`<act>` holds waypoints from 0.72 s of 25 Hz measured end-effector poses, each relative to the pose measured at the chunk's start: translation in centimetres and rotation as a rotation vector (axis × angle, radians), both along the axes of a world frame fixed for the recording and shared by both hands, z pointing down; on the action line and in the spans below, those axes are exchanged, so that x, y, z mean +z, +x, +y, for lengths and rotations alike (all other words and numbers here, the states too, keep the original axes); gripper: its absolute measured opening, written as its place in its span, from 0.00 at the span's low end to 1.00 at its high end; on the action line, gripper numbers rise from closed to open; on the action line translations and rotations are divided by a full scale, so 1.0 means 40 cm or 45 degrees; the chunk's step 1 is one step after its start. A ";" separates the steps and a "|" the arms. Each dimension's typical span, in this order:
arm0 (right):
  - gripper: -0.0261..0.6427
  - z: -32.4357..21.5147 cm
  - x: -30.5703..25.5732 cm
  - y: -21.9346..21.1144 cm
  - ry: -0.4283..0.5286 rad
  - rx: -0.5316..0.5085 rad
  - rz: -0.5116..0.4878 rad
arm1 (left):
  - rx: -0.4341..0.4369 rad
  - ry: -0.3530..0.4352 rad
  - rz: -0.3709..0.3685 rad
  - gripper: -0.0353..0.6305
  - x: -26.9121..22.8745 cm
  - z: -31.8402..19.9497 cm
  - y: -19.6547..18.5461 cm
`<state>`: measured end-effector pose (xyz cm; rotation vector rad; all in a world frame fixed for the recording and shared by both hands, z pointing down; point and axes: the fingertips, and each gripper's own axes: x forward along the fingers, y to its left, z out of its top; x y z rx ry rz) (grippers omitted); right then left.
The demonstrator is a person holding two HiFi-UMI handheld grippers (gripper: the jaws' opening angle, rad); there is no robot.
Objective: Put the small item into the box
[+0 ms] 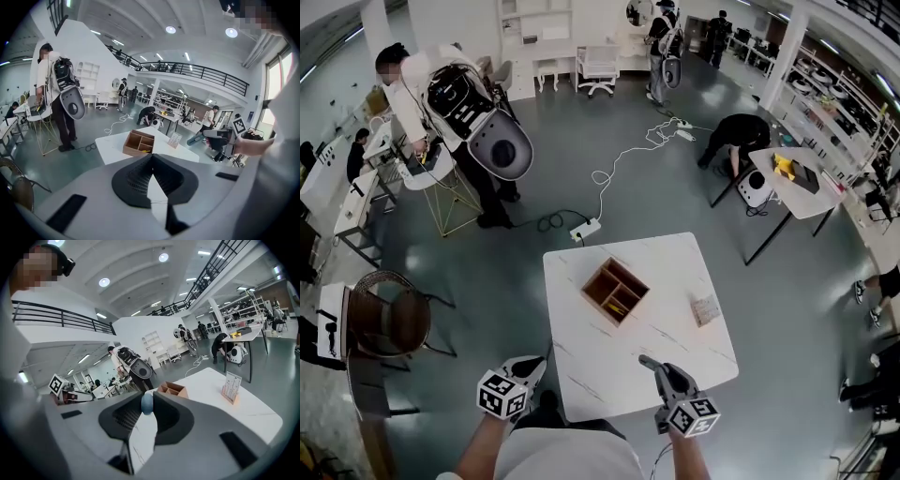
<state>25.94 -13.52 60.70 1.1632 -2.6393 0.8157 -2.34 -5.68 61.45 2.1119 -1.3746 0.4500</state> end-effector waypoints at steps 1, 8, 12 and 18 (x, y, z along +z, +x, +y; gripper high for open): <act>0.16 -0.006 0.004 -0.003 -0.004 0.002 0.003 | 0.003 0.000 -0.001 0.07 0.002 -0.009 -0.004; 0.16 -0.046 0.032 -0.030 -0.020 0.044 0.046 | 0.064 -0.009 0.017 0.07 0.029 -0.079 -0.029; 0.16 -0.067 0.034 -0.053 -0.024 0.102 0.078 | 0.129 -0.006 0.022 0.07 0.038 -0.132 -0.058; 0.16 -0.104 0.028 -0.085 -0.035 0.206 0.126 | 0.233 -0.001 0.036 0.07 0.049 -0.222 -0.113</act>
